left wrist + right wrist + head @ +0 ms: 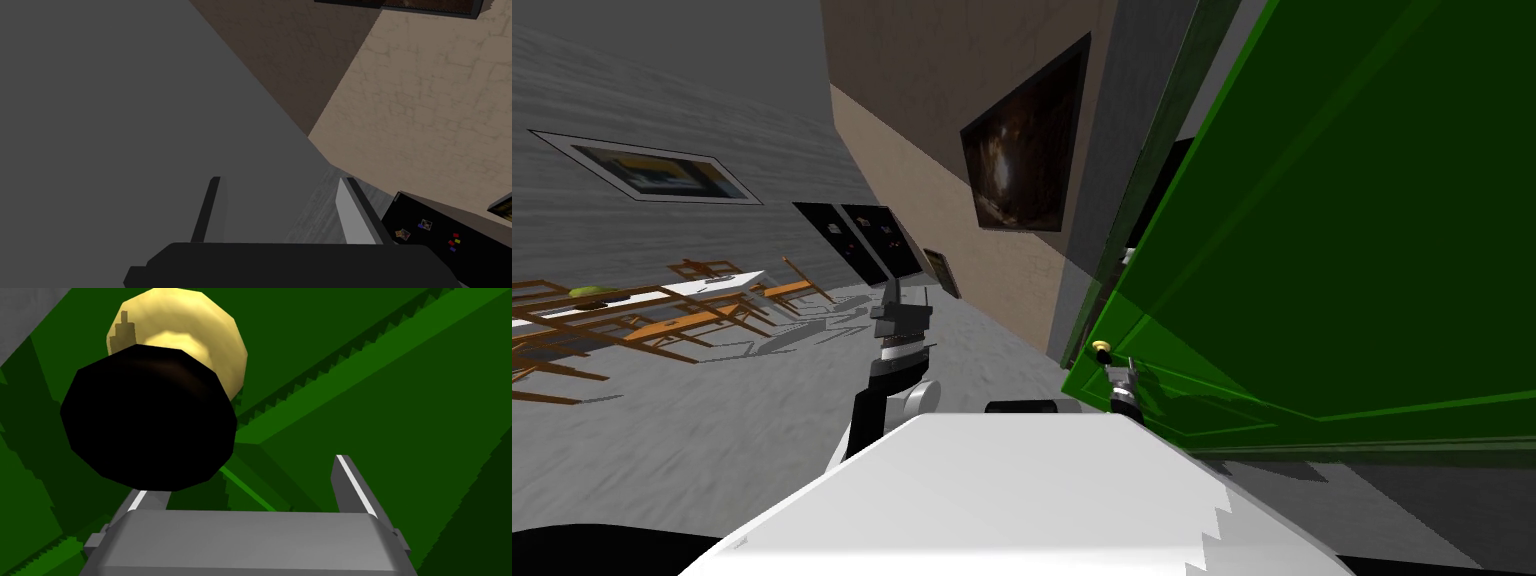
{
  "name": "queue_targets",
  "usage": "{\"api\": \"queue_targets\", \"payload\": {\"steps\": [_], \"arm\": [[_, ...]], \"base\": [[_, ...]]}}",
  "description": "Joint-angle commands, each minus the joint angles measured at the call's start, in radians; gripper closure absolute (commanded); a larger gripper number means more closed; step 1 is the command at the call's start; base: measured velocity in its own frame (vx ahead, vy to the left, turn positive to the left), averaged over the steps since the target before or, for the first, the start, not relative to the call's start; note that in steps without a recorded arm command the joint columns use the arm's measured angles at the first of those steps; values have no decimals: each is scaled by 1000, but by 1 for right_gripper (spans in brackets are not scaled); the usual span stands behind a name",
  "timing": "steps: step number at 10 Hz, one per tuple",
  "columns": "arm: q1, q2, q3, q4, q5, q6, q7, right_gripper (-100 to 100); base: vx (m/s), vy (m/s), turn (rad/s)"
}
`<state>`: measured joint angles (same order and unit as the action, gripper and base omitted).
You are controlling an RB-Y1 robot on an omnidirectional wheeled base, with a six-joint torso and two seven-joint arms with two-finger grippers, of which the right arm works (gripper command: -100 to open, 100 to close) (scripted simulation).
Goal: Pull the door open
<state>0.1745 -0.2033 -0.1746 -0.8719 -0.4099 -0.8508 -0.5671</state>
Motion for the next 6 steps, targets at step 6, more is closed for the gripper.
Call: {"api": "queue_targets", "payload": {"steps": [6], "arm": [[-8,39,56,-35,-76,8,-161,-100]], "base": [[-62,-11,35]]}}
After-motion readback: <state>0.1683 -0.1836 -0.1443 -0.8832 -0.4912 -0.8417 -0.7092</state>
